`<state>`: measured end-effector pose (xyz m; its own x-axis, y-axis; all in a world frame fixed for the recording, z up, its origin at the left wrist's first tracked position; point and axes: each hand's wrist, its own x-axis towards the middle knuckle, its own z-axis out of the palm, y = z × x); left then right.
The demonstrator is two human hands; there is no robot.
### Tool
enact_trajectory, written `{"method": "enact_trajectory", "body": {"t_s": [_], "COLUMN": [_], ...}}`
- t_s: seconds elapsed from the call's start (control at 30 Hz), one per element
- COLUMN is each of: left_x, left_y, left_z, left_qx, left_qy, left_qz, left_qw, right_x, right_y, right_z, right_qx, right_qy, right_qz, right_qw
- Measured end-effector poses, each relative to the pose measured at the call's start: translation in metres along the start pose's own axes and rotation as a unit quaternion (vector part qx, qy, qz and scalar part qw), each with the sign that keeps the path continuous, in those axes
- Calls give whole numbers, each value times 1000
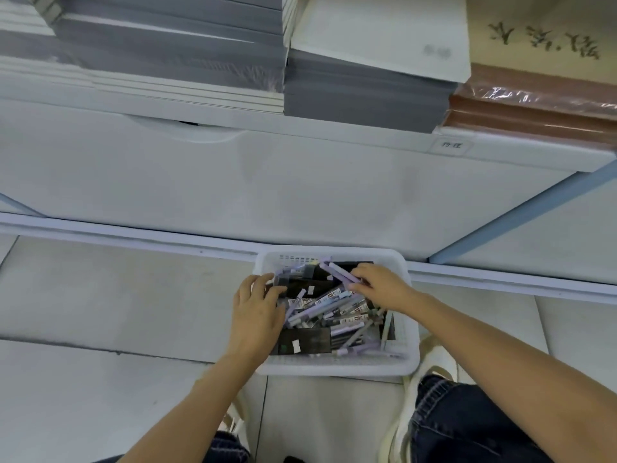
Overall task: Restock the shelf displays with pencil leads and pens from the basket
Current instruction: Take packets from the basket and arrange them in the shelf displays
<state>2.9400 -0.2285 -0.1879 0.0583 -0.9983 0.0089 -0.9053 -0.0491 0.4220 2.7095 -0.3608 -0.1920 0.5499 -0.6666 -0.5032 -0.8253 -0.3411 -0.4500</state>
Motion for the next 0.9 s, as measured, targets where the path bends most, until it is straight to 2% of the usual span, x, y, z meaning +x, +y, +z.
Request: {"method": "enact_trajectory", "body": {"t_s": [0.07,0.1,0.17,0.2,0.23,0.27,0.37,0.43,0.5,0.63,0.77,0.9], "left_x": [7,11,16,15,15,15,17,19,16,7,4,6], "left_y": [16,25,43,50,52,53,40,25,12,-1,-10,-13], "left_z": [-3,-4,-7,-5,-3,-2,-3,-6,-4,8,12,14], "left_qx": [-175,-303,-507,-559,-586,-595,-581,-567,-538,-490,-467,-452], "left_qy": [-16,-67,-141,-141,-120,-92,-24,14,12,-43,-57,-68], "left_qz": [-29,-64,-160,-212,-250,-274,-288,-292,-311,-342,-328,-328], "left_qw": [984,948,835,789,762,750,761,770,783,801,819,827], "right_x": [-3,-5,-7,-7,-6,-6,-2,1,4,13,21,18], "right_y": [-19,-32,-58,-68,-75,-79,-71,-51,-30,-13,-12,-4], "right_z": [-9,-9,-3,1,5,8,12,16,23,48,60,67], "right_qx": [118,159,217,237,255,266,228,191,137,-21,-29,-47], "right_qy": [-24,-43,-78,-92,-103,-111,-80,8,83,59,174,126], "right_qz": [-17,-37,-68,-76,-81,-85,-82,-42,12,0,40,14], "right_qw": [993,986,971,964,958,954,967,981,987,998,983,991]}}
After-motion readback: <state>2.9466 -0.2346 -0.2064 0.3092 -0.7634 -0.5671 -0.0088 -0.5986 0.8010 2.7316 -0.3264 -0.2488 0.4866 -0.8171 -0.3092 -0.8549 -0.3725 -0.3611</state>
